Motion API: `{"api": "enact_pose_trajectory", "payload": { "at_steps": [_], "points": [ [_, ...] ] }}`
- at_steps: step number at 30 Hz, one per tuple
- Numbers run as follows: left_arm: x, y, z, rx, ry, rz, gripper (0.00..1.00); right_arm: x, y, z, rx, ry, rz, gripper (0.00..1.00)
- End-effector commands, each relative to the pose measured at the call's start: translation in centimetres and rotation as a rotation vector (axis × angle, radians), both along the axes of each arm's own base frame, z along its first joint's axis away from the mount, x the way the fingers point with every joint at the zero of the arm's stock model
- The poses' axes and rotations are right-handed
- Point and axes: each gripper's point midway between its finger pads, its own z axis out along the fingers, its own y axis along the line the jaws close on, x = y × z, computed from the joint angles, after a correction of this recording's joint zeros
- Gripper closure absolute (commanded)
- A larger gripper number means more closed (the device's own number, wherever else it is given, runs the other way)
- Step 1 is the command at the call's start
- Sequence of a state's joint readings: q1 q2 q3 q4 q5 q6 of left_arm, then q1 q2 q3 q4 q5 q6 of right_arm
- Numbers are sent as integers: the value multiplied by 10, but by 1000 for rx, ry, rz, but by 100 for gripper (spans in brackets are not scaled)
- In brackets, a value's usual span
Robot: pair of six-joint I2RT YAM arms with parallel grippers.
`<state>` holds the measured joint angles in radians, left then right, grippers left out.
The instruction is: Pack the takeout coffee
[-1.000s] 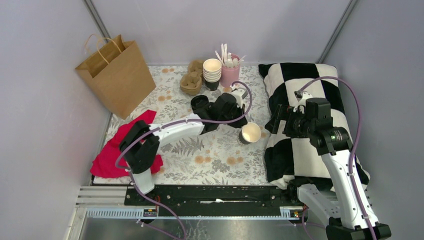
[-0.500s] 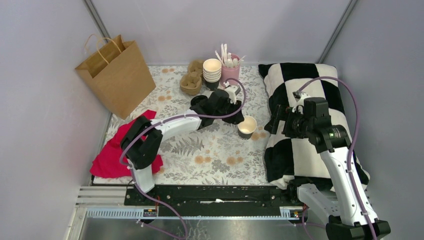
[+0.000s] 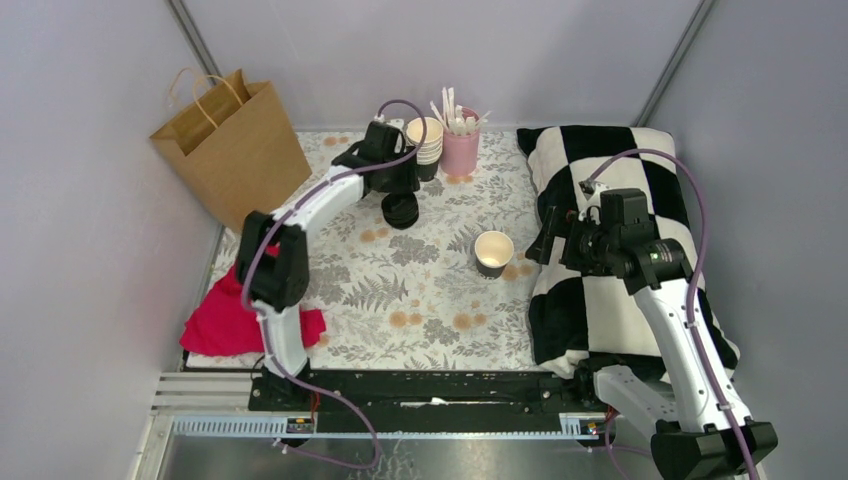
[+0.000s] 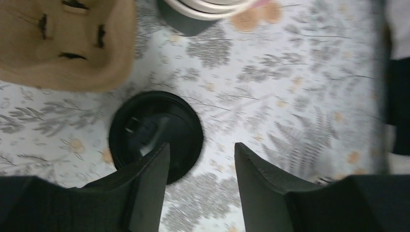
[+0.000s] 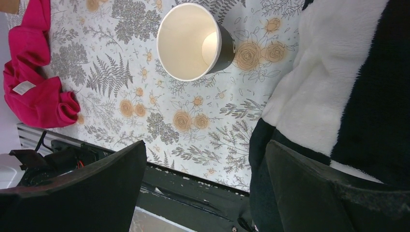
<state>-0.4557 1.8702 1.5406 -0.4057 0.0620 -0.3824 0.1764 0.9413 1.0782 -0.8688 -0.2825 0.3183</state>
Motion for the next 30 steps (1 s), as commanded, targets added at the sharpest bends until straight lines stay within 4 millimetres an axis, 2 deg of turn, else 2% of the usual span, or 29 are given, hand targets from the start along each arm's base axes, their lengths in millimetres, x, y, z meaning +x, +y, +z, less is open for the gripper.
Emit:
{"api": "enact_pose_trajectory", "payload": {
  "at_steps": [1,5,11,14,18,21,22,24,25,28,30],
  "points": [
    [3,17,-53,127,167,-3,47,6,6,7,14,-22,27,0],
    [14,7,-65,121,185,-32,54,7,6,5,12,-15,25,0],
    [21,2,-68,111,185,-31,60,8,5,2,7,-4,20,0],
    [23,3,-59,110,169,-24,55,9,5,1,5,-1,19,0],
    [23,1,-41,85,156,-9,55,10,5,0,2,2,22,0],
    [19,-5,-37,54,167,-18,55,11,6,-2,4,4,24,0],
    [18,-6,-38,54,169,-22,51,12,6,-2,6,7,24,0],
    [15,-8,-40,54,174,-32,35,12,7,-3,10,8,28,0],
    [14,-9,-40,54,175,-36,32,12,7,-3,11,9,29,0],
    [14,-6,-41,69,171,-33,30,12,7,-3,11,10,29,0],
    [15,-5,-38,74,162,-27,33,12,7,-4,11,10,30,0]
  ]
}}
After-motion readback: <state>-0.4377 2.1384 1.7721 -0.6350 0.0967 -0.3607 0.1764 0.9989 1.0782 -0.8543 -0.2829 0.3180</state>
